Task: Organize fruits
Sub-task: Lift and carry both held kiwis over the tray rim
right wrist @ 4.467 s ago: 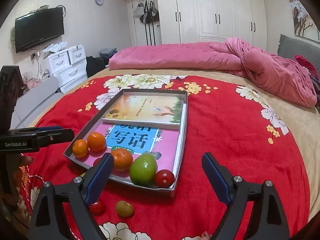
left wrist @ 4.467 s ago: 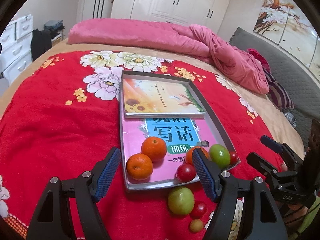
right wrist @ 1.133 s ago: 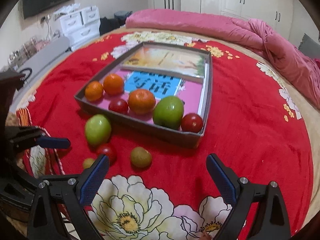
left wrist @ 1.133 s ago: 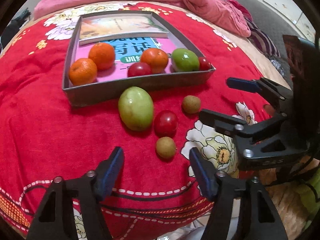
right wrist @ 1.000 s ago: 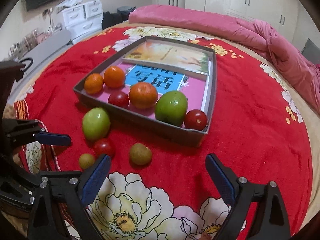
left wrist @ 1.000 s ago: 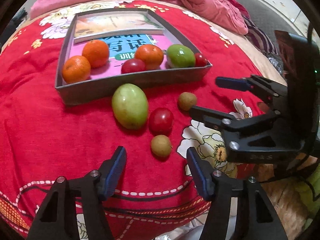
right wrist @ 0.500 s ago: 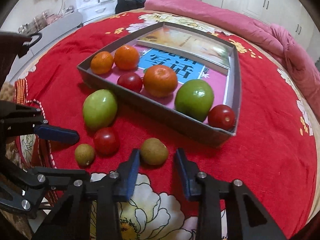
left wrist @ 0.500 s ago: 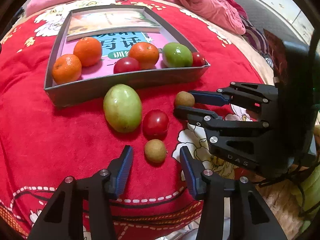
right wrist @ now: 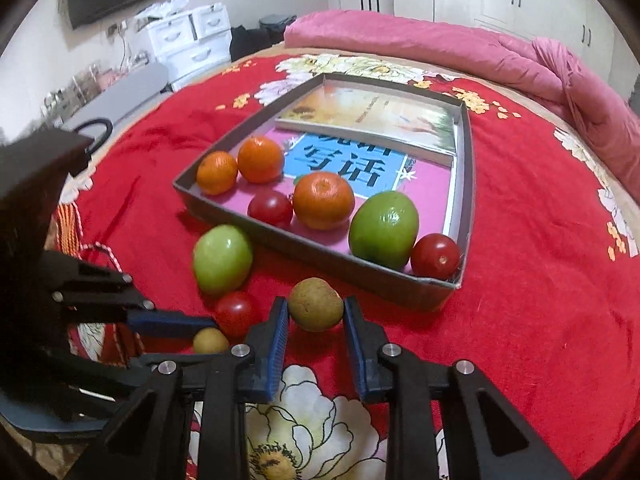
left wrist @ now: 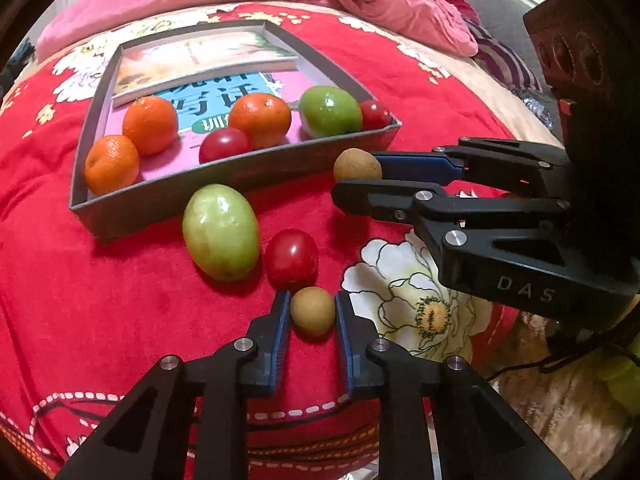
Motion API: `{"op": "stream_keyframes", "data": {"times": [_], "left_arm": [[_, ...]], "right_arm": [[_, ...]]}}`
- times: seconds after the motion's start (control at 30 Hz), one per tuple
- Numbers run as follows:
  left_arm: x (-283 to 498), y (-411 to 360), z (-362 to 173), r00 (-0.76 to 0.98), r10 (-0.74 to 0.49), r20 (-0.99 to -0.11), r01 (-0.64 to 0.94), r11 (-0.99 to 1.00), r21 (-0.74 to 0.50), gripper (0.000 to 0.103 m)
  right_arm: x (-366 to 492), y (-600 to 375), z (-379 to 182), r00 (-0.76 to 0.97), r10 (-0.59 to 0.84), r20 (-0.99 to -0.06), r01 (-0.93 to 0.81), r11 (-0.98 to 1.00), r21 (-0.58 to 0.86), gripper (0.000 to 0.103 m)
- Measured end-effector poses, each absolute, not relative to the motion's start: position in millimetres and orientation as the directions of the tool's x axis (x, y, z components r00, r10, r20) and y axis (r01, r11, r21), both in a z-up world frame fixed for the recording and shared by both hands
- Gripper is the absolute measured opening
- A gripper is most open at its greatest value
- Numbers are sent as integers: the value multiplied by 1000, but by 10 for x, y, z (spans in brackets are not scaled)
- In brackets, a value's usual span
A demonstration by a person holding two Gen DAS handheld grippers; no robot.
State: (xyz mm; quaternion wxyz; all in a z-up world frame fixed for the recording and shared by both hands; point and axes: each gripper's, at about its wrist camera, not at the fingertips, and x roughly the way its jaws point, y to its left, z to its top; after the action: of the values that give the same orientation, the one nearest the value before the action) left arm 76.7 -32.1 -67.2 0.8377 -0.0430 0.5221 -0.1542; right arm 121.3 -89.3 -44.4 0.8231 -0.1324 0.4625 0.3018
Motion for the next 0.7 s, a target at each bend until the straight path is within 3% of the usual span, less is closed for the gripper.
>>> {"op": "stream_keyframes", "data": {"times": [0.27, 0.7], "left_arm": [[719, -58, -262, 545, -302, -782, 170, 953, -250, 23], [794, 362, 83, 678, -185, -711, 76, 980, -183, 23]], "right_arm": [[1197, -920, -307, 408, 441, -799, -619, 777, 113, 28], [1180, -965, -102, 460, 507, -729, -616, 773, 149, 28]]}}
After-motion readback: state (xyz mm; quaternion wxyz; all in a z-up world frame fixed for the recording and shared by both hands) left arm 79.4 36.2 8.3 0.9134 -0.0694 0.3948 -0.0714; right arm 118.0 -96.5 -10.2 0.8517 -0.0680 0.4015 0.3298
